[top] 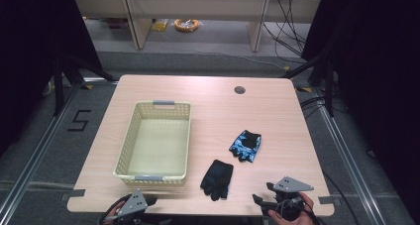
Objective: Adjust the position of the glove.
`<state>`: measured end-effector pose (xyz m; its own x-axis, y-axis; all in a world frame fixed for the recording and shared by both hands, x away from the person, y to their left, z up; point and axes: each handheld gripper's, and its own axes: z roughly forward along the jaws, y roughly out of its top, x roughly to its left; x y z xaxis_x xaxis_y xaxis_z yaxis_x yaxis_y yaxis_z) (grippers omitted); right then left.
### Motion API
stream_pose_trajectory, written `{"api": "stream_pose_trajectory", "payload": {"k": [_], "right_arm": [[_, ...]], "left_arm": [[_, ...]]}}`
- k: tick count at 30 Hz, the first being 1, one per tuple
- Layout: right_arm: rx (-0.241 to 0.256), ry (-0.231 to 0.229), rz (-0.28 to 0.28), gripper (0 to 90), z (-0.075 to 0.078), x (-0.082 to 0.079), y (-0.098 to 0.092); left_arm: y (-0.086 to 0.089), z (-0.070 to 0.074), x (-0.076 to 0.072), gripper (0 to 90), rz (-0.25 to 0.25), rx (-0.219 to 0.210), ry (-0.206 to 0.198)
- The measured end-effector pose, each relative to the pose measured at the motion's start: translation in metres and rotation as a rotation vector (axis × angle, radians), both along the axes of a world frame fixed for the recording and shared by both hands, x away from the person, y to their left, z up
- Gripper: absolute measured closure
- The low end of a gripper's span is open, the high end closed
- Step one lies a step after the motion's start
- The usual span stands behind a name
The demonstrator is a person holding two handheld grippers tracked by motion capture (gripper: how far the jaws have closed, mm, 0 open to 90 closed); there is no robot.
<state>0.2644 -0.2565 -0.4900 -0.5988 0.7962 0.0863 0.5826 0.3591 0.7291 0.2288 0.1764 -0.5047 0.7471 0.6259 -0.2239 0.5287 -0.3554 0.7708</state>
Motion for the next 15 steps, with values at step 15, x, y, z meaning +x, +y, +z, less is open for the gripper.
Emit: {"api": "stream_pose_trajectory", "payload": {"k": [15], "right_arm": [[0.018, 0.012, -0.01, 29.9, 0.0006, -0.0006, 0.0032]], "left_arm": [[-0.0016, 0.0002, 0.0012, 16.3, -0.041, 0.036, -0.012]]}}
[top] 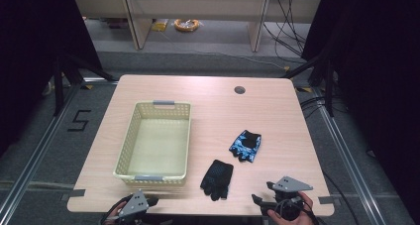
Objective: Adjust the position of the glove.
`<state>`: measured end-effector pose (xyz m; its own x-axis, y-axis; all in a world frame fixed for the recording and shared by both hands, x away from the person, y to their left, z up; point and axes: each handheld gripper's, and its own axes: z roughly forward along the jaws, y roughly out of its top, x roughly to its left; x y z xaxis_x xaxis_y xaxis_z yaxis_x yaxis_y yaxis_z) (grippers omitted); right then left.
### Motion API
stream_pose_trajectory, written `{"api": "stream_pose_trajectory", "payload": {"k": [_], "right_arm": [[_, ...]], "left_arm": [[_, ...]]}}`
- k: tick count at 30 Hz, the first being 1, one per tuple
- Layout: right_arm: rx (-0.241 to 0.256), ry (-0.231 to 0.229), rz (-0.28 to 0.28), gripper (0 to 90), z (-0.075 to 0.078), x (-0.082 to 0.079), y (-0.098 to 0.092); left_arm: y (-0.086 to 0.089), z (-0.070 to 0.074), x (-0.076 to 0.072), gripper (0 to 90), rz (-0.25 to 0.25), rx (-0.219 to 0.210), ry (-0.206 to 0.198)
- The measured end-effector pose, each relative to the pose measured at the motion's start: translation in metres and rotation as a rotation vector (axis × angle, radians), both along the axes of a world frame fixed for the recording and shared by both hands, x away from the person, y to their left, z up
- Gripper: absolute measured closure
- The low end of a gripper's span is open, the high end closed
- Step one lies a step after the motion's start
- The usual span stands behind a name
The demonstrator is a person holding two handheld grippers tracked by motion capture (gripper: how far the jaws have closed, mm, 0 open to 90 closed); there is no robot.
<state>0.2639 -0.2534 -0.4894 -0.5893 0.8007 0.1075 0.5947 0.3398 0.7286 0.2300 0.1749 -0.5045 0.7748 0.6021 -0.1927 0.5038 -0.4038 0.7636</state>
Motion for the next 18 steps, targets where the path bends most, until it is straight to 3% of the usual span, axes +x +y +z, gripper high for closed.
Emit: {"api": "stream_pose_trajectory", "payload": {"k": [1, 2, 3, 5, 6, 7, 8, 9, 10, 12, 13, 15, 16, 17, 18], "right_arm": [[-0.008, -0.012, 0.014, 29.4, 0.0, 0.002, -0.001], [-0.016, -0.015, 0.011, 29.4, 0.0, 0.002, 0.0], [0.001, 0.001, 0.005, 29.4, 0.0, 0.001, 0.001], [0.002, 0.019, -0.012, 29.4, 0.001, 0.0, 0.003], [-0.006, -0.012, 0.017, 29.4, 0.001, 0.005, 0.002], [-0.01, -0.014, 0.022, 29.4, 0.003, 0.006, 0.003], [-0.009, -0.026, 0.032, 29.4, 0.005, 0.008, 0.004], [-0.009, -0.026, 0.032, 29.4, 0.005, 0.008, 0.004], [-0.017, -0.028, 0.024, 29.4, 0.007, 0.009, 0.006], [-0.019, -0.051, 0.046, 29.9, 0.012, 0.013, 0.009], [-0.019, -0.08, 0.069, 35.6, 0.018, 0.018, 0.012], [-0.017, -0.091, 0.082, 37.2, 0.022, 0.02, 0.014], [-0.021, -0.103, 0.087, 38.3, 0.025, 0.022, 0.017], [-0.032, -0.113, 0.104, 44.1, 0.029, 0.026, 0.021], [-0.035, -0.107, 0.107, 48.4, 0.03, 0.027, 0.023]], "left_arm": [[-0.002, -0.001, -0.001, 16.6, 0.017, -0.016, 0.017], [-0.002, 0.0, 0.0, 16.8, -0.006, 0.008, -0.007], [-0.006, -0.001, -0.001, 16.9, 0.027, -0.023, -0.008], [-0.007, -0.001, 0.0, 17.1, 0.015, -0.033, -0.023], [-0.006, 0.001, 0.0, 18.0, 0.0, -0.013, -0.019], [-0.009, 0.002, 0.001, 18.5, 0.008, -0.016, -0.01], [-0.01, 0.002, 0.003, 18.8, -0.003, -0.022, -0.036], [-0.01, 0.002, 0.003, 19.3, -0.003, -0.022, -0.036], [-0.015, 0.003, 0.002, 19.3, 0.012, -0.049, -0.019], [-0.018, 0.004, 0.005, 21.2, -0.02, -0.029, -0.026], [-0.026, 0.004, 0.006, 26.0, -0.027, -0.04, -0.023], [-0.031, 0.004, 0.006, 29.6, -0.019, -0.057, -0.012], [-0.036, 0.005, 0.009, 32.7, -0.057, -0.027, -0.026], [-0.039, 0.007, 0.01, 36.6, -0.078, -0.027, -0.026], [-0.043, 0.006, 0.01, 39.0, -0.065, -0.034, -0.049]]}}
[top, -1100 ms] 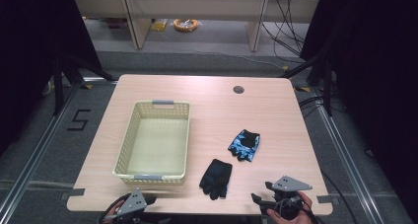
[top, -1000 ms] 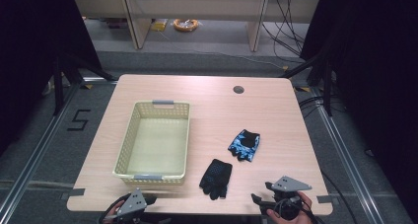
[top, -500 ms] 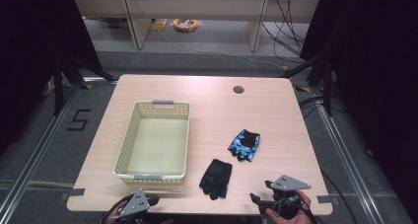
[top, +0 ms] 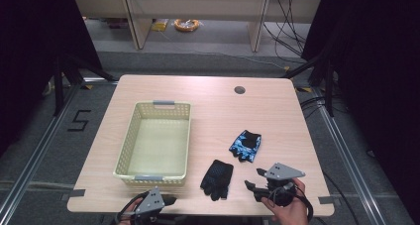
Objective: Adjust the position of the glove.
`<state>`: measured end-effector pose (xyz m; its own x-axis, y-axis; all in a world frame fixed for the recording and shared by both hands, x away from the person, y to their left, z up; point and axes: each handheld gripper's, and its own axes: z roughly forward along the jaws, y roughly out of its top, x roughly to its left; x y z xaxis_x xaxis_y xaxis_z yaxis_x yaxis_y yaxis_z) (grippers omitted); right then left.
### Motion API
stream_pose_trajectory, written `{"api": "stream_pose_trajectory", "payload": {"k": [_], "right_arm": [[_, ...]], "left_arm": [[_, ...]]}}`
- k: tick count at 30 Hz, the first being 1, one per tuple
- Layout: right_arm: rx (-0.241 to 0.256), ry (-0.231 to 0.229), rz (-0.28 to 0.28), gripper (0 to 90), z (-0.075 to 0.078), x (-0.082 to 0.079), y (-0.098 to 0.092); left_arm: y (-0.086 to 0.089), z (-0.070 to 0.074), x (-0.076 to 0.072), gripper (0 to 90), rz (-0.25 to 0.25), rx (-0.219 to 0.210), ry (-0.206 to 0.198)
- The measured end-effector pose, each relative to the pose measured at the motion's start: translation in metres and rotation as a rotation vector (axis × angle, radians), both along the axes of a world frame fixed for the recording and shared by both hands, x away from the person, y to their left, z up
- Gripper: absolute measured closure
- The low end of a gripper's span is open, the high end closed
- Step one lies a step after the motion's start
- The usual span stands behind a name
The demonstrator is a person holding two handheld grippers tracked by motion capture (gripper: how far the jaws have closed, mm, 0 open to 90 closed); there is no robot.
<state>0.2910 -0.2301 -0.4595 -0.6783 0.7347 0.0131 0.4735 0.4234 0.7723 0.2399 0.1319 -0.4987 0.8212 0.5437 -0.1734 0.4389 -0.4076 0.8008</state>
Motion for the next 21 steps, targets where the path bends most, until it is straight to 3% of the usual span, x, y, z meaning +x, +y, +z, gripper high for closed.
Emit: {"api": "stream_pose_trajectory", "payload": {"k": [2, 3, 4, 6, 7, 11, 12, 15, 16, 19, 21], "right_arm": [[0.001, 0.002, 0.017, 56.8, 0.002, 0.009, 0.005], [0.012, 0.024, 0.011, 60.1, 0.003, 0.01, 0.01], [0.0, 0.009, 0.031, 61.2, 0.003, 0.014, 0.012], [-0.021, 0.005, 0.075, 69.1, 0.002, 0.021, 0.022], [-0.027, 0.005, 0.084, 72.9, 0.001, 0.024, 0.025], [-0.082, 0.007, 0.141, 88.1, -0.003, 0.045, 0.046], [-0.082, 0.007, 0.141, 88.1, -0.003, 0.045, 0.046], [-0.101, -0.002, 0.164, 90.0, -0.007, 0.058, 0.058], [-0.115, 0.007, 0.174, 90.0, -0.009, 0.062, 0.061], [-0.146, 0.022, 0.17, 90.0, -0.015, 0.071, 0.068], [-0.14, 0.028, 0.163, 90.0, -0.019, 0.076, 0.071]], "left_arm": [[-0.007, 0.003, 0.004, 44.6, -0.042, 0.046, -0.044], [-0.01, 0.003, 0.006, 50.8, -0.059, 0.049, -0.067], [-0.015, 0.002, 0.008, 55.6, -0.05, 0.041, -0.09], [-0.023, 0.003, 0.011, 64.8, -0.054, 0.05, -0.096], [-0.026, 0.004, 0.015, 68.2, -0.081, 0.064, -0.11], [-0.043, 0.002, 0.023, 83.0, -0.075, 0.052, -0.12], [-0.045, 0.003, 0.026, 83.0, -0.093, 0.071, -0.132], [-0.061, 0.001, 0.029, 86.5, -0.095, 0.033, -0.108], [-0.063, 0.001, 0.03, 87.5, -0.106, 0.058, -0.124], [-0.076, 0.002, 0.032, 87.9, -0.122, 0.059, -0.117], [-0.083, 0.0, 0.035, 88.4, -0.118, 0.065, -0.136]]}}
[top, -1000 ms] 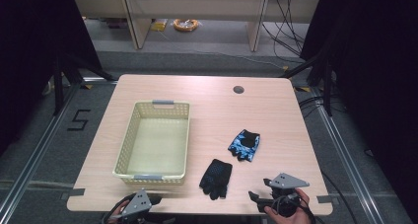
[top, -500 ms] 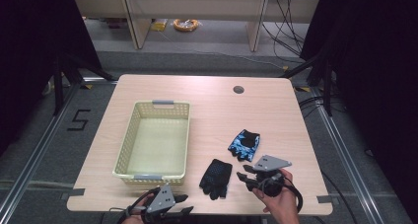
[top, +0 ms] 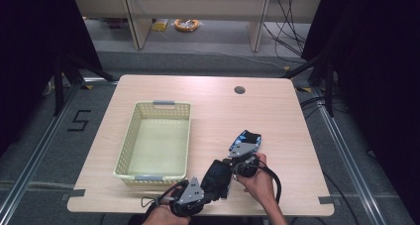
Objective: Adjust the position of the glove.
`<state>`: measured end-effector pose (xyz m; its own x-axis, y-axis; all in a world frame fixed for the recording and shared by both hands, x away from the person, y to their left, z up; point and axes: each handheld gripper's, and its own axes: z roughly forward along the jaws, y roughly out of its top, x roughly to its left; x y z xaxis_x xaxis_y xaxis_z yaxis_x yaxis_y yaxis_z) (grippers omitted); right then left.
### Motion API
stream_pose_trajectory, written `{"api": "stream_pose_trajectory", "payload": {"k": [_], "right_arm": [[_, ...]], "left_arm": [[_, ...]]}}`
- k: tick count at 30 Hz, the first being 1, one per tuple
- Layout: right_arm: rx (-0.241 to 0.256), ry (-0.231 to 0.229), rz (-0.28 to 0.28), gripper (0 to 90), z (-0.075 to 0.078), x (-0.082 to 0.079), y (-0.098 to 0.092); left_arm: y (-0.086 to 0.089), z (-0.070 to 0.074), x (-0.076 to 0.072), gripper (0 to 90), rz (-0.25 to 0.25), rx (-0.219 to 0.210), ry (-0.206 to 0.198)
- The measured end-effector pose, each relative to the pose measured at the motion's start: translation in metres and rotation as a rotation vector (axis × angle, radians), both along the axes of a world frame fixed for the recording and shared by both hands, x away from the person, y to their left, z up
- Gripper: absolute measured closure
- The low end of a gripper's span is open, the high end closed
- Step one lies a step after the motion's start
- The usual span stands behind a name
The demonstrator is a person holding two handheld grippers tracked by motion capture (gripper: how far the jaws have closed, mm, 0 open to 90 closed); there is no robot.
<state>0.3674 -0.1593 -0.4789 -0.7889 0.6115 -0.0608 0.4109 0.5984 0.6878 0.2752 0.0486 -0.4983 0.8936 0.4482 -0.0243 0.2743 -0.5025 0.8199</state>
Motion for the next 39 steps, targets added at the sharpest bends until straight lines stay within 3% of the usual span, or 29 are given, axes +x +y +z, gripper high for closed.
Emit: {"api": "stream_pose_trajectory", "payload": {"k": [2, 3, 5, 9, 10, 15, 17, 18, 19, 21, 23, 27, 29, 33, 34, 36, 39], "right_arm": [[0.007, 0.004, -0.007, 90.0, -0.003, 0.004, 0.001], [0.008, 0.011, -0.004, 90.0, -0.005, 0.006, 0.001], [-0.013, 0.052, 0.004, 90.0, -0.01, 0.008, 0.004], [-0.025, 0.054, 0.012, 90.0, -0.014, 0.01, 0.007], [-0.047, 0.068, 0.003, 90.0, -0.015, 0.01, 0.008], [-0.08, 0.1, -0.008, 90.0, -0.015, 0.007, 0.006], [-0.076, 0.1, -0.012, 90.0, -0.016, 0.005, 0.003], [-0.065, 0.09, -0.022, 90.0, -0.018, 0.003, 0.002], [-0.063, 0.089, -0.013, 90.0, -0.018, 0.002, 0.0], [-0.068, 0.096, -0.026, 90.0, -0.017, -0.006, -0.008], [-0.059, 0.112, -0.045, 90.0, -0.017, -0.014, -0.014], [-0.039, 0.131, -0.069, 90.0, -0.017, -0.029, -0.025], [-0.038, 0.146, -0.071, 90.0, -0.016, -0.04, -0.03], [-0.01, 0.132, -0.077, 90.0, -0.019, -0.054, -0.034], [0.003, 0.162, -0.095, 90.0, -0.018, -0.061, -0.034], [-0.012, 0.154, -0.083, 90.0, -0.018, -0.061, -0.036], [0.0, 0.145, -0.079, 90.0, -0.019, -0.062, -0.037]], "left_arm": [[-0.004, -0.001, 0.004, 88.6, -0.007, 0.02, -0.012], [-0.007, -0.004, 0.006, 88.6, 0.012, 0.011, 0.014], [-0.01, -0.009, 0.011, 88.6, 0.014, 0.03, 0.015], [-0.01, -0.017, 0.015, 88.6, 0.03, 0.075, 0.031], [-0.01, -0.019, 0.017, 88.8, 0.027, 0.089, 0.036], [-0.01, -0.018, 0.018, 88.7, 0.034, 0.099, 0.023], [-0.008, -0.017, 0.02, 88.6, 0.021, 0.125, 0.004], [-0.008, -0.017, 0.02, 88.5, 0.029, 0.127, -0.002], [-0.009, -0.018, 0.019, 88.6, 0.042, 0.112, 0.018], [-0.008, -0.017, 0.017, 88.5, 0.041, 0.139, -0.003], [-0.009, -0.016, 0.018, 88.4, 0.037, 0.143, 0.002], [-0.009, -0.017, 0.02, 88.2, 0.053, 0.147, -0.023], [-0.008, -0.016, 0.022, 88.1, 0.057, 0.168, -0.039], [-0.011, -0.016, 0.026, 88.1, 0.075, 0.168, -0.043], [-0.011, -0.016, 0.029, 88.1, 0.073, 0.189, -0.051], [-0.012, -0.016, 0.029, 88.1, 0.071, 0.172, -0.045], [-0.013, -0.016, 0.03, 88.1, 0.063, 0.197, -0.076]]}}
